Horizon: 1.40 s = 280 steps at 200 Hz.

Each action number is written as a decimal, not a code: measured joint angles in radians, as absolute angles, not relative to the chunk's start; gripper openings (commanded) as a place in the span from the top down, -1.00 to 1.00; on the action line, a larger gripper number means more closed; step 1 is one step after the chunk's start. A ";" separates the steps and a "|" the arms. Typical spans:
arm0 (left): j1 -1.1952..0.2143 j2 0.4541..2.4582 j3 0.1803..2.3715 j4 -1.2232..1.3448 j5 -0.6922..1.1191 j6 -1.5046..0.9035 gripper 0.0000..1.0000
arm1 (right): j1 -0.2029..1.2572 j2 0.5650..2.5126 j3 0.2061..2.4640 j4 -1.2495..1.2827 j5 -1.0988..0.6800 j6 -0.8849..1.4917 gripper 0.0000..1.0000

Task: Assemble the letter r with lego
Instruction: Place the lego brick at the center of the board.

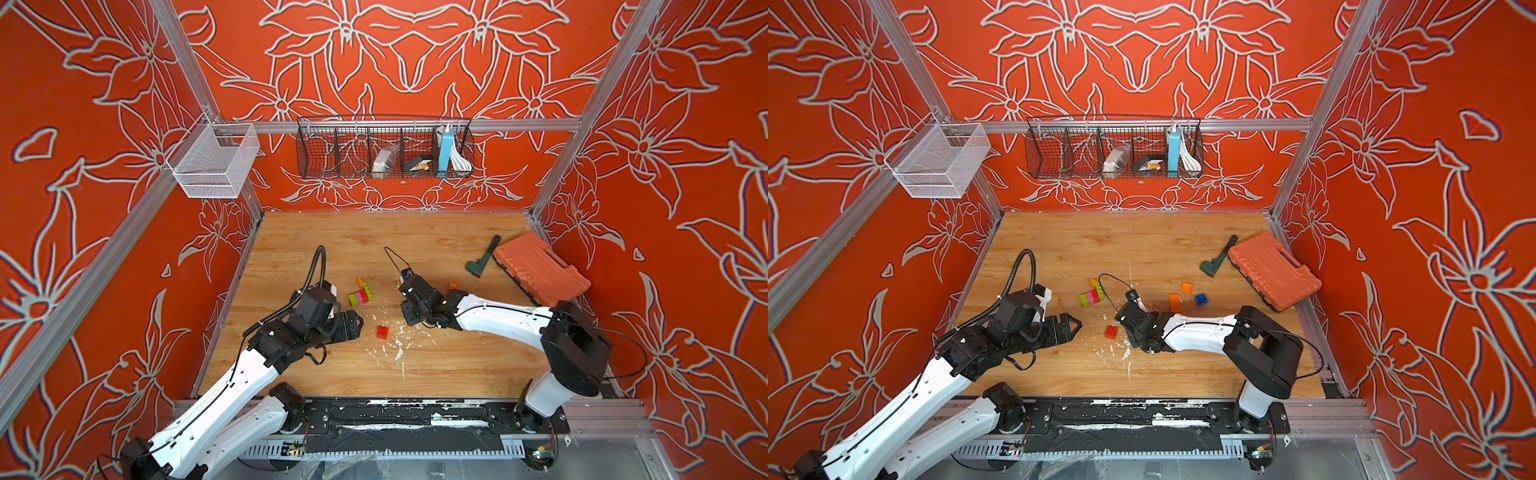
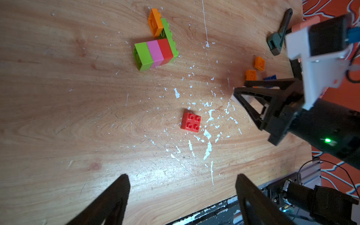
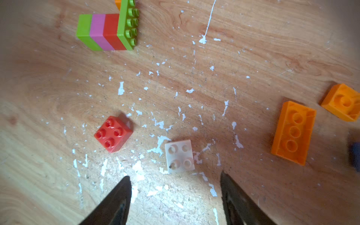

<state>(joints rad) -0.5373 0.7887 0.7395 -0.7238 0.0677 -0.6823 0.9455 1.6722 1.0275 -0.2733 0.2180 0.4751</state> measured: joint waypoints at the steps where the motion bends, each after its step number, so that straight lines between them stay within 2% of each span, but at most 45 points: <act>1: -0.537 0.788 0.739 -0.724 0.068 -0.683 -0.73 | 0.946 1.675 1.028 -0.272 0.219 0.475 0.52; 38: -0.537 0.775 0.739 -0.739 0.078 -0.698 -0.73 | 0.986 1.746 1.028 -0.230 0.249 0.474 0.47; 121: -0.537 0.740 0.739 -0.765 0.077 -0.712 -0.73 | 1.029 1.743 0.944 -0.156 0.292 0.505 0.24; 188: -0.537 0.731 0.737 -0.770 0.077 -0.716 -0.78 | 1.055 1.691 0.868 -0.163 0.294 0.560 -0.18; 224: -0.537 0.733 0.737 -0.774 0.077 -0.705 -0.83 | 1.054 1.570 0.854 -0.228 0.286 0.588 -0.43; 254: -0.537 0.782 0.744 -0.779 0.078 -0.677 -0.77 | 1.033 1.459 0.863 -0.294 0.214 0.589 -0.49; 280: -0.550 0.852 0.760 -0.776 0.078 -0.650 -0.76 | 0.964 1.486 0.948 -0.409 0.082 0.545 -0.44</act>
<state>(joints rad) -0.5503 0.8524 0.7601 -0.7761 0.0780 -0.6498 0.9642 1.4864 0.9482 -0.4088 0.0822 0.5453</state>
